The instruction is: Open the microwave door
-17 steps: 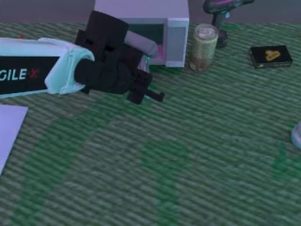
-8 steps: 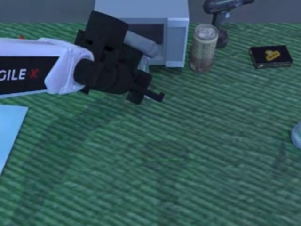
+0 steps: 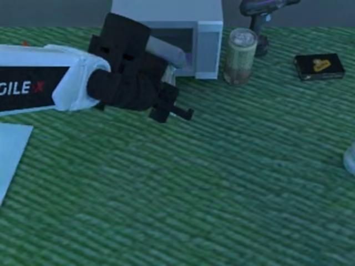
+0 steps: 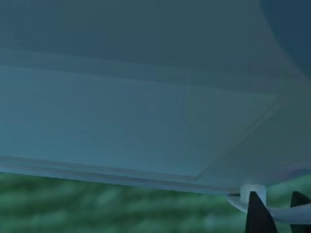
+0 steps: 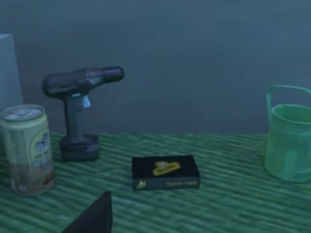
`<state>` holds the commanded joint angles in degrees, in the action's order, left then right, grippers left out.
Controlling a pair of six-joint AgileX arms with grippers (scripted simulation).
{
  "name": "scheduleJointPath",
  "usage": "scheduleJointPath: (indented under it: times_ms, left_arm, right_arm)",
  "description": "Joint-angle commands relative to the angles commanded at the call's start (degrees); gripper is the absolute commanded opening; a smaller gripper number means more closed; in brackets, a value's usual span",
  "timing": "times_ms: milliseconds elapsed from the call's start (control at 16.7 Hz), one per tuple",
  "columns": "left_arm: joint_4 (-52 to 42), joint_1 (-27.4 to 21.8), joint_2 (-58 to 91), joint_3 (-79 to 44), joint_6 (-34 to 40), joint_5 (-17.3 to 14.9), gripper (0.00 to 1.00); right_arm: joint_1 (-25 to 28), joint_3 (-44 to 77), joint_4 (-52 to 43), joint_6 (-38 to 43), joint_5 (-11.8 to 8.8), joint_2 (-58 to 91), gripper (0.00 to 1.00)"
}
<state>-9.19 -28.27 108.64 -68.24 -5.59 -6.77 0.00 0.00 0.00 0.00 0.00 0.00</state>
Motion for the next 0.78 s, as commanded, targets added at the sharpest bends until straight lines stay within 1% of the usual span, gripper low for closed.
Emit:
scheduleJointPath:
  times_ms: [420,540,780]
  left_arm:
    - [0.0,0.0,0.0,0.0,0.0,0.0,0.0]
    - [-0.08,-0.4,0.02,0.04,0.17,-0.57,0.0]
    - [-0.11,0.8,-0.85,0.91,-2.26,-2.2,0.0]
  right_arm:
    - [0.0,0.0,0.0,0.0,0.0,0.0,1.0]
    - [0.0,0.0,0.0,0.0,0.0,0.0,1.0]
    - [0.0,0.0,0.0,0.0,0.0,0.0,1.0]
